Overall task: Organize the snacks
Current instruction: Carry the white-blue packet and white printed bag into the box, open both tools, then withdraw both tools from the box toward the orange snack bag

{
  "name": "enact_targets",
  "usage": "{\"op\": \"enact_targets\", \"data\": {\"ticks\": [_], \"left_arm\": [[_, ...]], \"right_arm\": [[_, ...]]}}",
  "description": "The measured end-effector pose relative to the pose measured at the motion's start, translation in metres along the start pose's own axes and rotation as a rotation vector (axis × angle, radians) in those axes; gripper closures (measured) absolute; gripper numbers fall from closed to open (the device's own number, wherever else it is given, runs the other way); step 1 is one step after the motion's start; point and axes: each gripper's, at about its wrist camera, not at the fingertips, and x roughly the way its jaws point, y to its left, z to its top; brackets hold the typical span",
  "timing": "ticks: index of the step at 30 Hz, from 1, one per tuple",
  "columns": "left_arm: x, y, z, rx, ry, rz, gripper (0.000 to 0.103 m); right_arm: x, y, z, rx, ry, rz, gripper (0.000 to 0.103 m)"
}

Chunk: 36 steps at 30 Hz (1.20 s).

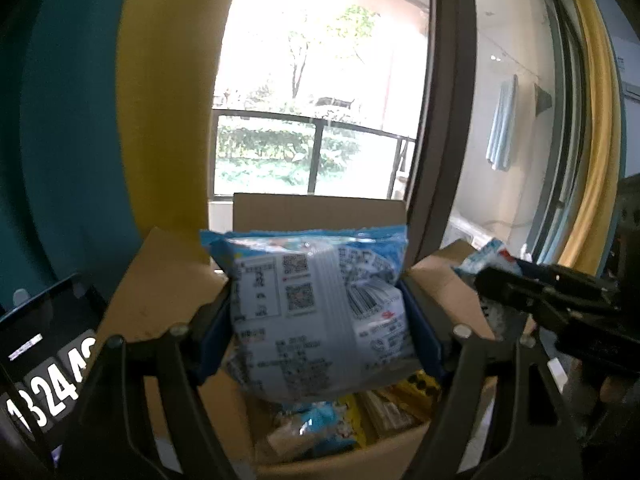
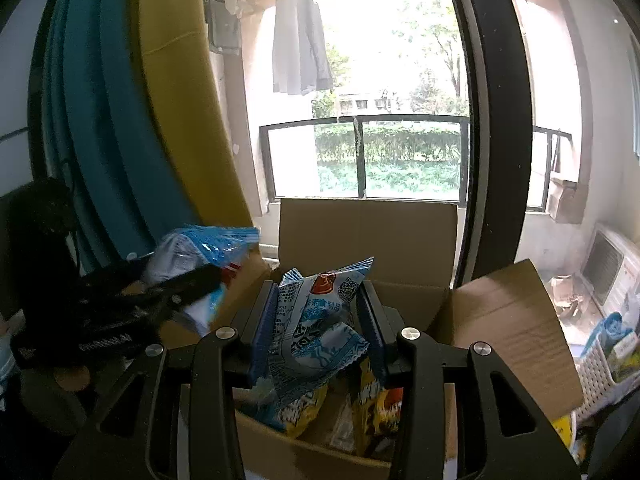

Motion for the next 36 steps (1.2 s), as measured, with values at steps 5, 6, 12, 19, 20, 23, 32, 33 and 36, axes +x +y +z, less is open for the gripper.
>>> {"op": "enact_targets", "data": {"ticks": [5, 6, 12, 19, 20, 23, 32, 33, 36], "left_arm": [[0.030, 0.002, -0.004, 0.001, 0.061, -0.008, 0.020], [0.033, 0.003, -0.005, 0.004, 0.070, -0.002, 0.018], [0.032, 0.016, 0.001, -0.033, 0.074, 0.022, 0.009], [0.012, 0.017, 0.009, -0.064, 0.035, 0.025, 0.009], [0.008, 0.016, 0.008, -0.065, 0.032, 0.023, 0.009], [-0.004, 0.014, 0.007, -0.068, 0.025, 0.014, 0.009], [-0.041, -0.003, 0.003, -0.055, 0.016, -0.012, 0.009], [-0.045, -0.004, 0.002, -0.050, 0.014, -0.015, 0.009], [-0.060, -0.011, 0.001, -0.041, 0.008, -0.024, 0.009]], "right_arm": [[0.021, -0.007, 0.006, 0.011, 0.003, -0.008, 0.060], [0.025, -0.009, 0.007, 0.016, 0.005, -0.011, 0.060], [0.031, -0.008, 0.009, 0.012, -0.020, -0.042, 0.026], [0.012, -0.005, 0.011, 0.006, -0.009, -0.058, 0.026], [0.008, -0.005, 0.011, 0.006, -0.011, -0.061, 0.026], [-0.007, -0.002, 0.012, 0.004, -0.021, -0.073, 0.026], [-0.048, 0.013, 0.011, 0.003, -0.034, -0.091, 0.026], [-0.052, 0.014, 0.010, 0.004, -0.035, -0.091, 0.026], [-0.064, 0.020, 0.007, 0.006, -0.037, -0.091, 0.026]]}}
